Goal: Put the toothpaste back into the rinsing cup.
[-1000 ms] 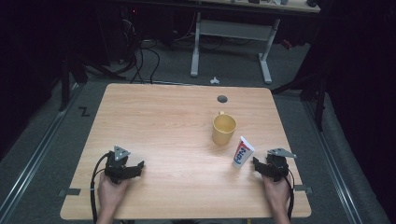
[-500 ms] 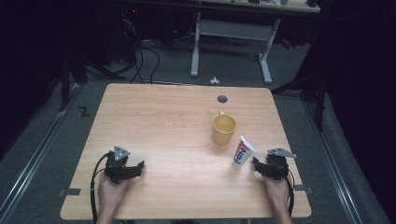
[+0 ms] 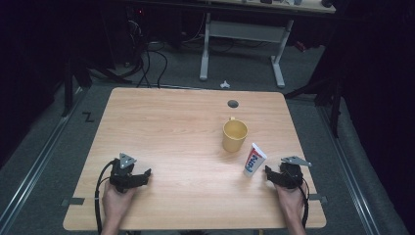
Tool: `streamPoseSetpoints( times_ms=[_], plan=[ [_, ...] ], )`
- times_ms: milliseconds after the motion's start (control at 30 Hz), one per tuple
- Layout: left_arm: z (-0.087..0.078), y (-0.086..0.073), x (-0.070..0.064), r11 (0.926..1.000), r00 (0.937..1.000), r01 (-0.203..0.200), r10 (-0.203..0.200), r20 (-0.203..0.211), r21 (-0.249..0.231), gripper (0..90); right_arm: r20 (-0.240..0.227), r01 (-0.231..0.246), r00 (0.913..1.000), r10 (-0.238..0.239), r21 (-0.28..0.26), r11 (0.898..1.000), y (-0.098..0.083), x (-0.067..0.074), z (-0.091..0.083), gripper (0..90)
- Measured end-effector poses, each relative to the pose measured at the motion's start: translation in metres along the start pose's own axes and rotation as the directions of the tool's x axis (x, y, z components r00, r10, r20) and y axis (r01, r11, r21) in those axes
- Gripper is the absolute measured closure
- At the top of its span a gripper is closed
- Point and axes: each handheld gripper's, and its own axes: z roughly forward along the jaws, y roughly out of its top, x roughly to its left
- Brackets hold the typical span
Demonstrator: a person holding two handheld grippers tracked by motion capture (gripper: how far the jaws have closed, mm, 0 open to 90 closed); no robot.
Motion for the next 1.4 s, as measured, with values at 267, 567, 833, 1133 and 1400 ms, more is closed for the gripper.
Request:
streamPoseSetpoints(
  times_ms=[267, 567, 833, 1133, 1400],
  plan=[
    [0.0, 0.0, 0.0, 1.0, 1.0, 0.0, 0.0, 0.0, 0.0, 19.5, -0.009, 0.01, 0.9999, -0.01, -0.051, 0.999, 0.0, 0.001, -0.012, 35.7],
    [0.0, 0.0, 0.0, 1.0, 1.0, 0.0, 0.0, 0.0, 0.0, 19.5, -0.032, 0.006, 0.9995, -0.009, -0.09, 0.996, -0.001, 0.003, -0.024, 39.8],
    [0.0, 0.0, 0.0, 1.0, 1.0, 0.001, -0.001, 0.0, 0.0, 19.5, -0.065, 0.004, 0.9978, -0.01, -0.102, 0.995, -0.006, 0.006, -0.031, 43.6],
    [0.0, 0.0, 0.0, 1.0, 1.0, 0.0, 0.0, 0.0, 0.0, 19.5, -0.088, 0.009, 0.9959, -0.02, -0.12, 0.993, -0.014, 0.012, -0.04, 44.8],
    [0.0, 0.0, 0.0, 1.0, 1.0, 0.0, 0.0, 0.0, 0.0, 19.5, -0.099, 0.03, 0.9941, -0.044, -0.131, 0.991, -0.019, 0.019, -0.047, 45.1]
  ],
)
